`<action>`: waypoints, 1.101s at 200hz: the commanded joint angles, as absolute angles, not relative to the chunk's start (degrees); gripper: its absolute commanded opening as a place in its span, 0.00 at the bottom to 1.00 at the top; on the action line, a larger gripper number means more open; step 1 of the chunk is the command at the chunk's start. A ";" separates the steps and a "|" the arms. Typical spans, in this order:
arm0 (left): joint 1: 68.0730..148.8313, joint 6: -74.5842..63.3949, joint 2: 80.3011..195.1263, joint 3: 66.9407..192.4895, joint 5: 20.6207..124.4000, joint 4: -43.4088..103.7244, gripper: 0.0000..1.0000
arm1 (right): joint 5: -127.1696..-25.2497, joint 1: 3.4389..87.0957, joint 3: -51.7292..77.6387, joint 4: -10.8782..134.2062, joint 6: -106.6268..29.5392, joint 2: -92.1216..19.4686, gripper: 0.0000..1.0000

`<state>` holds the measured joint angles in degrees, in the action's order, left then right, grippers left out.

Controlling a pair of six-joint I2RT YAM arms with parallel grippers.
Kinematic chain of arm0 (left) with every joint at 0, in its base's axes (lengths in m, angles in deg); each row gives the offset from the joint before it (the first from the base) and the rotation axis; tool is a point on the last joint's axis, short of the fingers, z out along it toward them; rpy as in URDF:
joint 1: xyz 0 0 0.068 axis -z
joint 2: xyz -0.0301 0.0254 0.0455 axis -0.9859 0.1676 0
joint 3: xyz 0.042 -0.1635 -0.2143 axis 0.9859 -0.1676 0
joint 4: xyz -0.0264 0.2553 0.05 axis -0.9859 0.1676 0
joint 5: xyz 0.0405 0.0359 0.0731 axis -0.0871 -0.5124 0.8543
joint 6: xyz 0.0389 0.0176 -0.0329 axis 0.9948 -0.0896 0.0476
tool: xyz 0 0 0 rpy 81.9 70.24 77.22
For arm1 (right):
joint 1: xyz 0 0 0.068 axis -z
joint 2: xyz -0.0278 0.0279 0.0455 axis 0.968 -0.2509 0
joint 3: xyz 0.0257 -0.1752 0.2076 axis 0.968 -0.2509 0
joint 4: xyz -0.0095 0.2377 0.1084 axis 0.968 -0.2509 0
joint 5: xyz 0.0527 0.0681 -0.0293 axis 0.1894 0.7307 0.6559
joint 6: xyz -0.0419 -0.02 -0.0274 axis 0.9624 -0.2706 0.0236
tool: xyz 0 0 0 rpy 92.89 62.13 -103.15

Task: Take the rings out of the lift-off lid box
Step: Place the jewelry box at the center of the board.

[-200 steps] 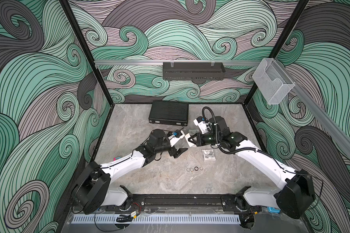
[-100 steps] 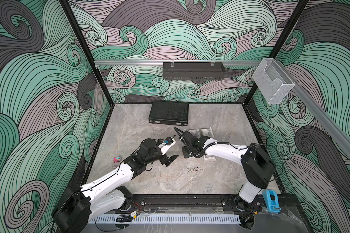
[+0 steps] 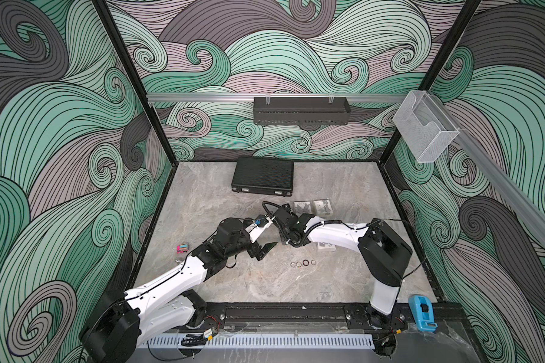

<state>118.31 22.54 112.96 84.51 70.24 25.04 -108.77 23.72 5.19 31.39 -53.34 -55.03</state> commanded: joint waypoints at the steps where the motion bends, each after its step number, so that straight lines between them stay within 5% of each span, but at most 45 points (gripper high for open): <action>1: 118.76 22.17 113.43 84.65 70.72 24.32 0.95 | -110.20 23.58 6.34 31.40 -55.00 -56.18 0.00; 33: 118.76 22.39 113.52 84.71 71.03 24.07 0.95 | -110.17 23.60 6.34 31.59 -54.82 -56.27 0.01; 120: 118.71 20.32 117.94 89.04 72.17 24.15 0.96 | -107.05 24.54 2.98 32.44 -51.95 -46.98 0.33; 174: 118.37 16.07 132.04 98.18 74.28 24.90 0.99 | -96.04 32.26 -11.34 41.71 -45.21 -27.01 0.98; 220: 118.41 14.55 145.68 107.59 72.55 27.56 0.99 | -86.93 36.49 -14.24 41.55 -41.47 -24.14 1.00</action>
